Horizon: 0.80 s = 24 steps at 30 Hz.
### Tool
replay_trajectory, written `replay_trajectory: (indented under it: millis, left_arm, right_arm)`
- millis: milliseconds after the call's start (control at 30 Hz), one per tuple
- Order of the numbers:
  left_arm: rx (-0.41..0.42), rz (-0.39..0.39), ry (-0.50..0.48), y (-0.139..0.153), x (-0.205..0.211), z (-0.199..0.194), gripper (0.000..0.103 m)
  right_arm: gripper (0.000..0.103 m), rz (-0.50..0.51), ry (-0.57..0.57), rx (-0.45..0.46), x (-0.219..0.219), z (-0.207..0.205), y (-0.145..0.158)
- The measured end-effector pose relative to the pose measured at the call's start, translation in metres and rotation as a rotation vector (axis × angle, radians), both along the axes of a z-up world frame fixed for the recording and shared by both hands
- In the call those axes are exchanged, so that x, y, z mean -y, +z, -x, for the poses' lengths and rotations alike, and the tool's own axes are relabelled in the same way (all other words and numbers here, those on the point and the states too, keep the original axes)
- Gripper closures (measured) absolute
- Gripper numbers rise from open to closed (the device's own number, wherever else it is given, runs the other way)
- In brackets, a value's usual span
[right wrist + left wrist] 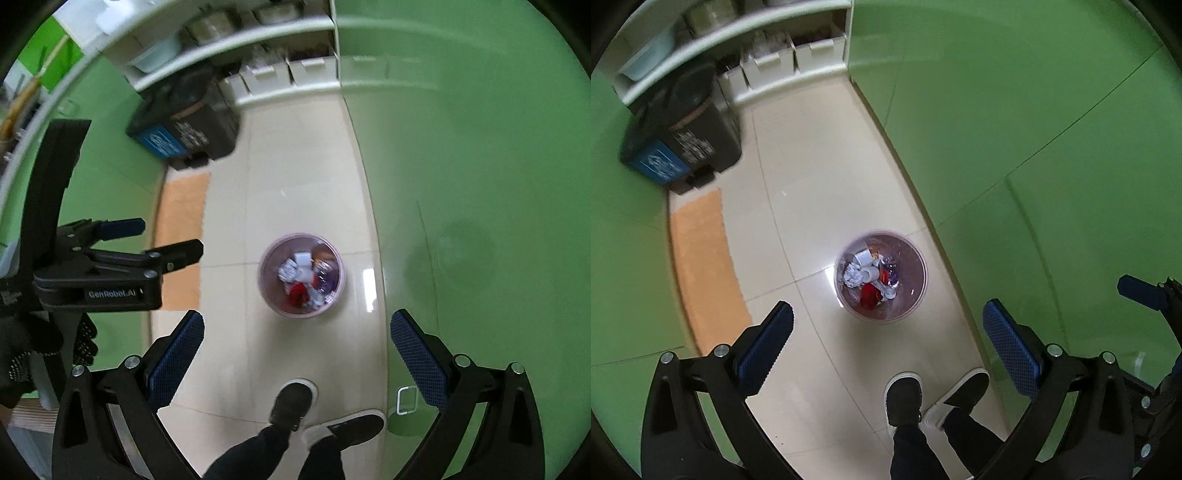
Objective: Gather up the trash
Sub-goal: 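Move both tools back over the counter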
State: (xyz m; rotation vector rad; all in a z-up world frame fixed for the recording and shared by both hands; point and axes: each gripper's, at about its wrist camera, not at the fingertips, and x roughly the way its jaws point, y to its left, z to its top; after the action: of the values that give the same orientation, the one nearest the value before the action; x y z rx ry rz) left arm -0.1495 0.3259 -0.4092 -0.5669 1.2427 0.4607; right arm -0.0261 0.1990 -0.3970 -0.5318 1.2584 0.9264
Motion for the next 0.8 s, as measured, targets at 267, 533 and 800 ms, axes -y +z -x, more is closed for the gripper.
replay_trajectory:
  millis: [267,533,800]
  left_arm:
    - [0.065,-0.090,-0.009,0.142,0.010,0.018,0.003]
    - [0.166,-0.170,-0.096,0.251,0.044,0.009,0.003]
    - [0.279,-0.196,-0.233,0.317,0.103,-0.041,0.003]
  right_arm:
    - [0.006,-0.131,-0.011,0.033,0.016,0.023,0.127]
    - [0.006,-0.241,-0.116,0.153,0.072,0.010,0.233]
    - [0.006,-0.263,-0.328,0.291,0.172,-0.033,0.289]
